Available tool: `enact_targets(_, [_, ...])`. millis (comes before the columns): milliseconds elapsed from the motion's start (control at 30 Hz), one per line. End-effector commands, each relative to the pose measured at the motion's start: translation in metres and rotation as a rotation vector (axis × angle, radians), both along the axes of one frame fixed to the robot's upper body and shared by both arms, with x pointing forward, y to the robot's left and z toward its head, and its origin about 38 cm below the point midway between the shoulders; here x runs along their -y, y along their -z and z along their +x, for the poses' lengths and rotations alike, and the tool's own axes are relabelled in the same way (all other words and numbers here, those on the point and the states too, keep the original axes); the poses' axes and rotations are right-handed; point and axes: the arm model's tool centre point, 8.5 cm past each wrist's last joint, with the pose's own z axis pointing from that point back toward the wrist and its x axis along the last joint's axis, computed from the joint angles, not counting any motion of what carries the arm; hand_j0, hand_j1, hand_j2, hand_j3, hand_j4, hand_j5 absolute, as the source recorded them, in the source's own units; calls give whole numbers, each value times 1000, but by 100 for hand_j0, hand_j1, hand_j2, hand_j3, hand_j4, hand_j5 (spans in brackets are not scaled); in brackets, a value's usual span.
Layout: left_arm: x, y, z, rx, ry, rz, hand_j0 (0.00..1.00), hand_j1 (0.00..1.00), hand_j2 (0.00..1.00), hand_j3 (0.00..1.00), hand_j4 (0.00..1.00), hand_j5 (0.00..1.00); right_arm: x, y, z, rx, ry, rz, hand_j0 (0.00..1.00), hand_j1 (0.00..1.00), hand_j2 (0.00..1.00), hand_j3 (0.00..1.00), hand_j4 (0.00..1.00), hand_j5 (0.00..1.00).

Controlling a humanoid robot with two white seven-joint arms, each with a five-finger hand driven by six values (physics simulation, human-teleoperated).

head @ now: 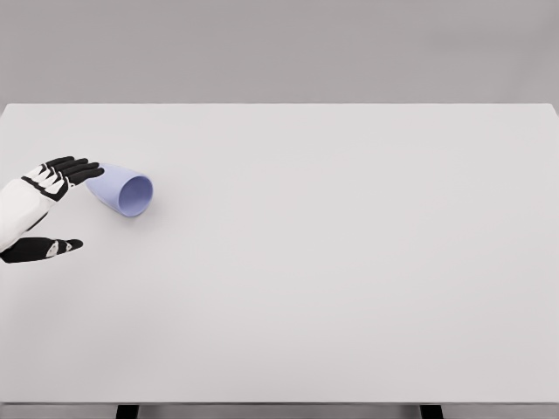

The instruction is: Flip the cup with left arm and place it on the table

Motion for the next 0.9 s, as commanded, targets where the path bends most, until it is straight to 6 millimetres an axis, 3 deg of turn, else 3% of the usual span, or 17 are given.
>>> enact_targets(0, [-1,-2,0,3,-2,-6,100,100,100,100,100,100,0,0,5,13,6,1,100,100,100,100,100,100])
enact_targets(400, [-3,-10,5,28,-4,22,100,100,100,100,100,100,0,0,0,1,-1,2,100,100,100,100,100,100])
enact_targets(533, [-15,-22,20,64,-38,33,100,100,100,100,100,100,0,0,0,1,-1,2,100,100,100,100,100,100])
enact_targets(567, [-29,-27,31,33,-56,89,100,100,100,100,100,100,0,0,0,1,-1,2,100,100,100,100,100,100])
enact_targets(667, [-48,-11,54,-266,-17,241,100,100,100,100,100,100,0,0,0,1,1,2,100,100,100,100,100,100])
enact_targets(700, [-46,-3,62,-340,25,161,100,100,100,100,100,100,0,0,0,1,-1,2,100,100,100,100,100,100])
enact_targets(767, [-33,-17,80,-316,71,101,100,100,100,100,100,100,0,0,0,-1,-1,2,100,100,100,100,100,100])
enact_targets(867, [-16,-30,89,-288,125,55,100,100,100,100,100,100,0,0,0,1,1,2,100,100,100,100,100,100])
